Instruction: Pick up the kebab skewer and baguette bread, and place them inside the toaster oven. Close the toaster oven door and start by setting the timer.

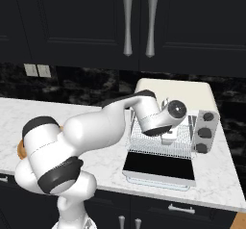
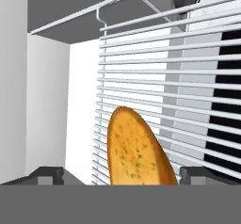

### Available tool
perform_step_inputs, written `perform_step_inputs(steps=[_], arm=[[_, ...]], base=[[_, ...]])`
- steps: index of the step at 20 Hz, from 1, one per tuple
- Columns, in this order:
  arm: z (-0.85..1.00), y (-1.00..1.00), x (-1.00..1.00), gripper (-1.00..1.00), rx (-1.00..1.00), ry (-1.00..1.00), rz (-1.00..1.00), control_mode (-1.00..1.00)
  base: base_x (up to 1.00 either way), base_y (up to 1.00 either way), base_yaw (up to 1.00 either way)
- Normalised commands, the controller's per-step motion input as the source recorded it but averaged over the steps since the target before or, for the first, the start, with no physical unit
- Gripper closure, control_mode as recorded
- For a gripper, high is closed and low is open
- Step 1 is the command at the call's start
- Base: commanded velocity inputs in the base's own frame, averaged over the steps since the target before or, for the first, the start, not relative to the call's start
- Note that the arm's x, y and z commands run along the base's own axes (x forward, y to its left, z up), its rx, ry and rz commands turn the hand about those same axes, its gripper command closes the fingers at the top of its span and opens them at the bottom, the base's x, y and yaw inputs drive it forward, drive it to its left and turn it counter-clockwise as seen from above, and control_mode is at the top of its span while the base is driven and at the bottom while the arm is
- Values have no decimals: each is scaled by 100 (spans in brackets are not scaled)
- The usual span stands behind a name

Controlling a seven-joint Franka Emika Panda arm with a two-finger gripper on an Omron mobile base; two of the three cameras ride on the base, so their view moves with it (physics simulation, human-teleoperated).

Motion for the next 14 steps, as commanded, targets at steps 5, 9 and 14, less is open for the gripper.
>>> perform_step_inputs(steps=[5,9,14], arm=[[30,-15,-13,-100,-3,1,0,-100],[27,-5,-23,-100,-5,3,0,-100],[5,13,-54,-100,-12,5,2,-100]], base=[[0,0,0],[0,0,0],[0,0,0]])
